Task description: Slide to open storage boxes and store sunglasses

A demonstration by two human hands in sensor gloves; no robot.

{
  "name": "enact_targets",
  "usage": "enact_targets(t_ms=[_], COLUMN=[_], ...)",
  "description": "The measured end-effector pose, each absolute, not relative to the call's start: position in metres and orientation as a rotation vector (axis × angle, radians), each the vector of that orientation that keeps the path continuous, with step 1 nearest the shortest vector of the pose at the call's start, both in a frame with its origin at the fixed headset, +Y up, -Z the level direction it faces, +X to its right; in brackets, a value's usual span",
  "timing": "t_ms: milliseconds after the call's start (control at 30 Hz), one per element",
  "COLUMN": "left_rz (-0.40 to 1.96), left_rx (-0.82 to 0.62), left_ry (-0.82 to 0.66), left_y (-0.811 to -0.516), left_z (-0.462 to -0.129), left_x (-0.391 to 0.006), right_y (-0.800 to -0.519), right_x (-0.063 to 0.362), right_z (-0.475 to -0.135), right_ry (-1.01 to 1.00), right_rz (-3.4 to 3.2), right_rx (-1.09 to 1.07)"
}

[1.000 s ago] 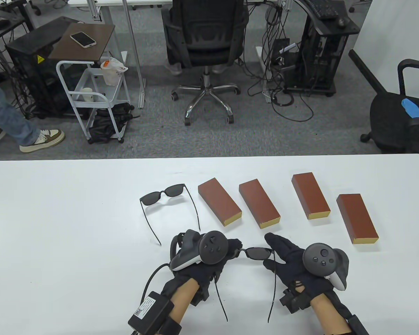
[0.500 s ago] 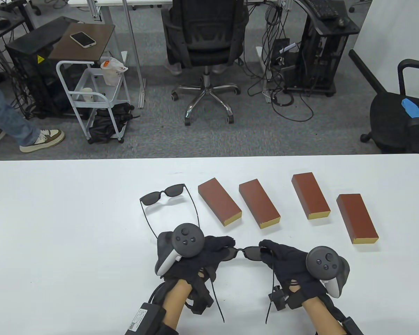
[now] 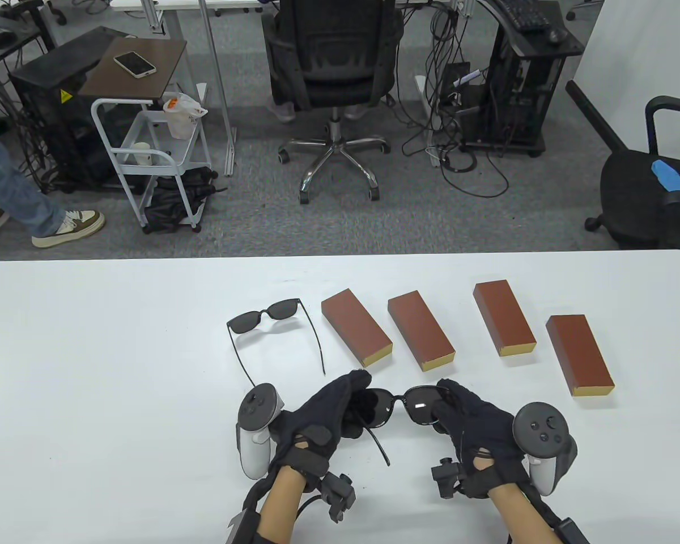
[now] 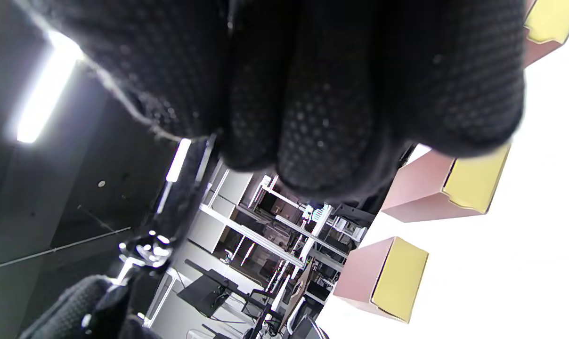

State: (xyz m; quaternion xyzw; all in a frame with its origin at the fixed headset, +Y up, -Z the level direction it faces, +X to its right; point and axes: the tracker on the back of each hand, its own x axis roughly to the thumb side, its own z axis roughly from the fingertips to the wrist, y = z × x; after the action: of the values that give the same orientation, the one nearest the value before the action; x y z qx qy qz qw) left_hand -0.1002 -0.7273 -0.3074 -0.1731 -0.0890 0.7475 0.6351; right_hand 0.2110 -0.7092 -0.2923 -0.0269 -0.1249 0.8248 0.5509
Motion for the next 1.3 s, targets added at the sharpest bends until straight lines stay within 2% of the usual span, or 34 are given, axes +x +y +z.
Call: enact_targets(t_ms=[200,333,467,567,700,900,1300], left_rz=[1.802,1.705,1.754,1.773,1.759,1.743,1.75], left_rx=[-0.486,-0.438,-0.463,-0.446,-0.435,-0.368,-0.355], left_ry=[-0.25,-0.201,-0.182,-0.106,-0.109,-0.064,0.015], left_y=[-0.736,-0.737,-0.741,-0.743,-0.744,-0.746,-0.75], left_z=[-0.303,-0.303,-0.3,-0.298,-0.298,-0.296,-0.297], left_x=[-0.097,-0.097,-0.094,-0.094,-0.095,-0.098,-0.107], right_y=[-0.722,-0.727,-0.728,-0.727,-0.727,-0.726,-0.73], right_x=[0.211,0.212,0.21,0.209,0.209,0.209,0.204], right_z=[-0.291,-0.292,-0.292,-0.292,-0.291,-0.295,-0.298], right_ry=[-0.208,-0.191,-0.165,-0.174,-0.183,-0.184,-0.084], right_rz=[1.819,1.807,1.774,1.785,1.768,1.77,1.635], right_rx=[-0.143,-0.147,-0.136,-0.119,-0.106,-0.006,0.226])
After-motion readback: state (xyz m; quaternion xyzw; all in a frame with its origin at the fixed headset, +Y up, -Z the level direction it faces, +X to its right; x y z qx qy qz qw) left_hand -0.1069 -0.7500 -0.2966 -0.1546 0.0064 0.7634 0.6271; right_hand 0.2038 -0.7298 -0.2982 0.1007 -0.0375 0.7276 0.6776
